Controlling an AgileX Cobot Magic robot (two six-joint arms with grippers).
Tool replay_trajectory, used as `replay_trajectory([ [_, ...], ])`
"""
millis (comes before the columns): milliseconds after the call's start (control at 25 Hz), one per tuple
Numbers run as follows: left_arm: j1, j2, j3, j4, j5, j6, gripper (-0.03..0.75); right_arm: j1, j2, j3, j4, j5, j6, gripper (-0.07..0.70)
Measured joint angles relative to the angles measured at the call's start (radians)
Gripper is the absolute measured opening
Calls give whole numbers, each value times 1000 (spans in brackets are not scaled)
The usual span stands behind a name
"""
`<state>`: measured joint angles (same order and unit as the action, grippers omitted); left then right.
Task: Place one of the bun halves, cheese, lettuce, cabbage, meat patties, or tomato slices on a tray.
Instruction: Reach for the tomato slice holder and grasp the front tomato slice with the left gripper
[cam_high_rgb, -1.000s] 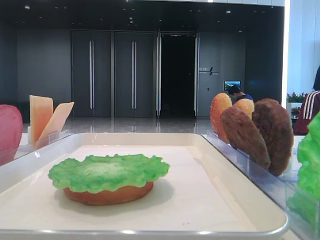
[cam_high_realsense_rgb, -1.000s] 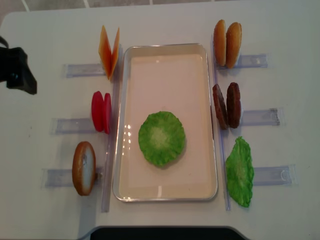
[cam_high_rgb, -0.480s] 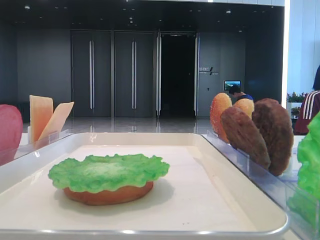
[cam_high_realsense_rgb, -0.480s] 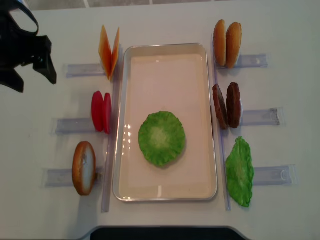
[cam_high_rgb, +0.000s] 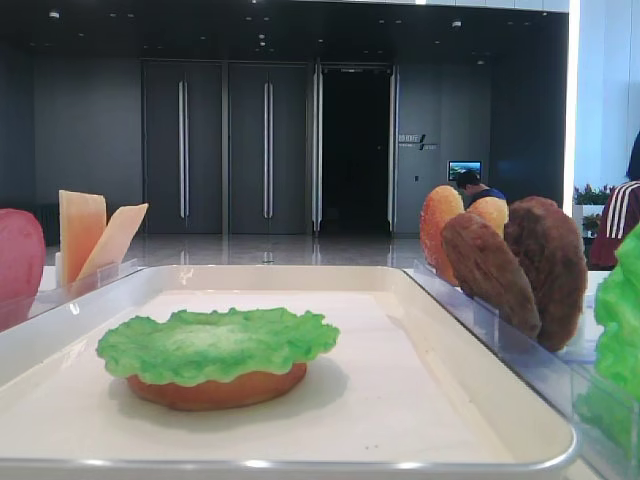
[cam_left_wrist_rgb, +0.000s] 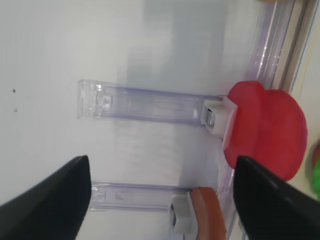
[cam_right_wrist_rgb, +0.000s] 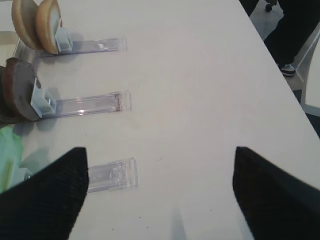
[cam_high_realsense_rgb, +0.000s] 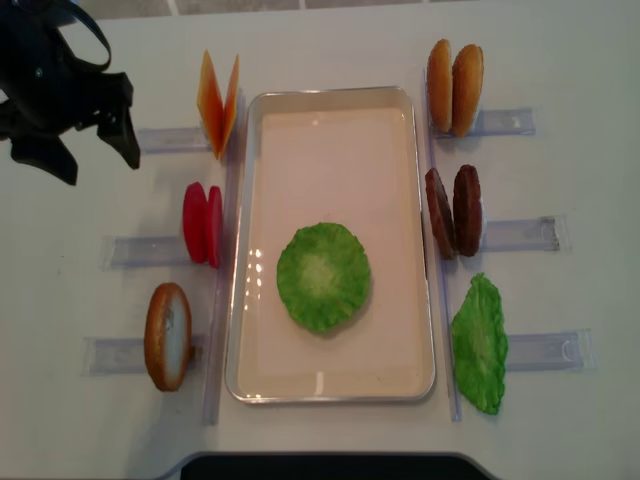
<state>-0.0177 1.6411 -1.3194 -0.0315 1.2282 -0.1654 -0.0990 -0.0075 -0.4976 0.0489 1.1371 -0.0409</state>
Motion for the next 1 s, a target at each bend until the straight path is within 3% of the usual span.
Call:
replay_trajectory([
  [600, -238, 8, -54, 10, -3, -208, 692, 0, 0, 0, 0, 0, 0, 587],
  [1000, -386, 8, -54, 25, -7, -289, 692, 0, 0, 0, 0, 0, 0, 587],
])
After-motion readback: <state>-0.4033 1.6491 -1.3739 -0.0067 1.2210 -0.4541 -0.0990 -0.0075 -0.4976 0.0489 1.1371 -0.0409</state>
